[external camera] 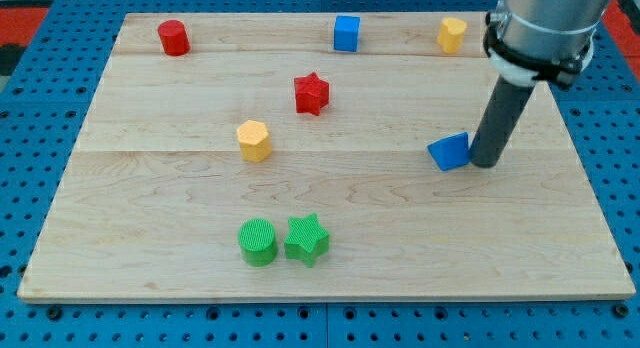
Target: Point your arm at the right of the triangle
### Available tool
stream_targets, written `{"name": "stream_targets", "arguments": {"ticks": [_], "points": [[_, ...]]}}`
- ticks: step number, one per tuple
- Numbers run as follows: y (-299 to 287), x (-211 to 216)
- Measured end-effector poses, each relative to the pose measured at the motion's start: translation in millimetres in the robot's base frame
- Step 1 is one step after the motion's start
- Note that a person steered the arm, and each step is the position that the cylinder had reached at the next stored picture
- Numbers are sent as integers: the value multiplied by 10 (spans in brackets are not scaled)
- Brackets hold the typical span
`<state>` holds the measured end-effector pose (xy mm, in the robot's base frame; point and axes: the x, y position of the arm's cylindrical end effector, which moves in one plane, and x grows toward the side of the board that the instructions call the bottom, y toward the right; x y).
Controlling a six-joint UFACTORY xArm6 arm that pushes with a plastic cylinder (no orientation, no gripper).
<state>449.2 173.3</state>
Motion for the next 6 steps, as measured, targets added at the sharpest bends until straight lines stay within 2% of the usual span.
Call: {"name": "stream_targets", "arguments": {"ticks": [1, 2, 3, 4, 5, 6], "points": [[-1134, -2], [-1827, -51], [-1190, 288], [-244, -32], [729, -651], [1174, -674]]}}
